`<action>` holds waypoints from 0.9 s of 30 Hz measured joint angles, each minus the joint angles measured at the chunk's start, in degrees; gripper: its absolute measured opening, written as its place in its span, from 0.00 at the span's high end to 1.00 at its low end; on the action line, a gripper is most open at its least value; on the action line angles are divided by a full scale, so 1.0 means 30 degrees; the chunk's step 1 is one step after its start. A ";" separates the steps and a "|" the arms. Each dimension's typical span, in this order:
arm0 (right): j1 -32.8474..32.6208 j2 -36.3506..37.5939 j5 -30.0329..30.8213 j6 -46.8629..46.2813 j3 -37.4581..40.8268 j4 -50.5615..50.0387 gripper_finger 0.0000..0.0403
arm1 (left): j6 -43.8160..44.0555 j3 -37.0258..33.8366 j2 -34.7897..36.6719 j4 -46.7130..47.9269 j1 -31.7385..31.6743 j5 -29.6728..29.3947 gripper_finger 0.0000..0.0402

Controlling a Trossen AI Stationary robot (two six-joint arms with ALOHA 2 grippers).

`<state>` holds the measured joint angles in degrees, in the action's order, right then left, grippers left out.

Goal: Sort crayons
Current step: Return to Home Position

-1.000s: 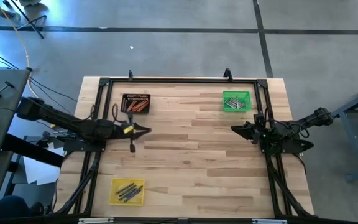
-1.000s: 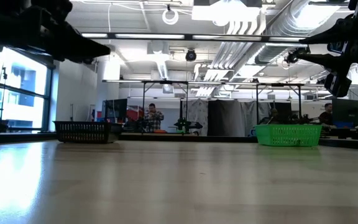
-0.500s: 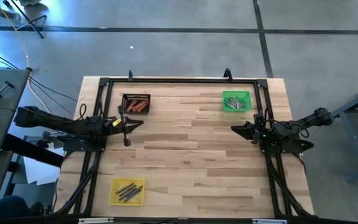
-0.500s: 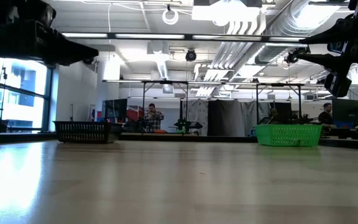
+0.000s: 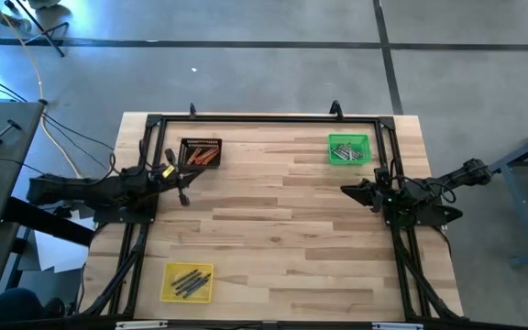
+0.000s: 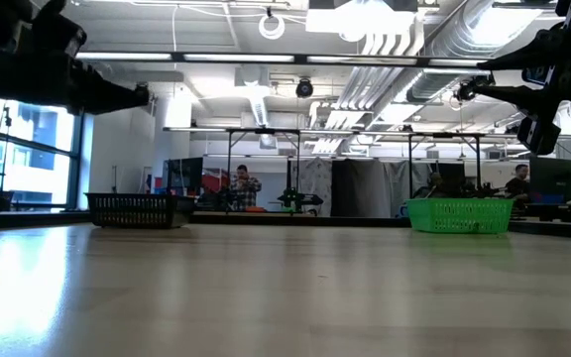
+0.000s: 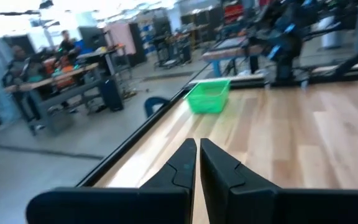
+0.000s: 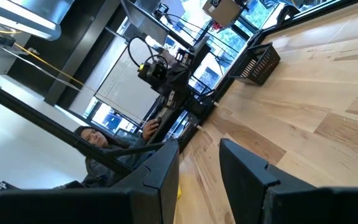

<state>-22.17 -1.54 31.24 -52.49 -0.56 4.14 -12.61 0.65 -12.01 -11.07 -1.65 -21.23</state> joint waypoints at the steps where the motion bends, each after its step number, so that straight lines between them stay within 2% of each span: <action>1: 0.0000 0.0000 0.0000 0.0000 0.0000 0.0000 0.73 | 0.0084 0.0006 0.0277 0.0503 -0.0315 -0.0009 0.98; 6: 0.0004 0.0000 0.0000 0.0000 0.0000 0.0000 0.73 | 0.1142 0.0006 0.1380 0.2592 -0.2011 0.0011 0.98; 16: 0.0000 0.0000 0.0000 0.0000 0.0000 0.0000 0.73 | 0.2686 0.0013 0.1779 0.2759 -0.5185 0.2109 0.98; 20: 0.0001 0.0000 0.0000 0.0000 0.0000 0.0000 0.73 | 0.2001 0.0013 0.1901 0.2644 -0.6907 0.4380 0.98; 27: 0.0005 0.0000 0.0000 0.0001 -0.0006 0.0001 0.73 | 0.1727 0.0013 0.3835 0.2847 -1.0509 1.0685 0.98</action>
<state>-22.16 -1.54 31.24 -52.49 -0.58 4.15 -7.43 0.69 -0.51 -2.53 -33.18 10.83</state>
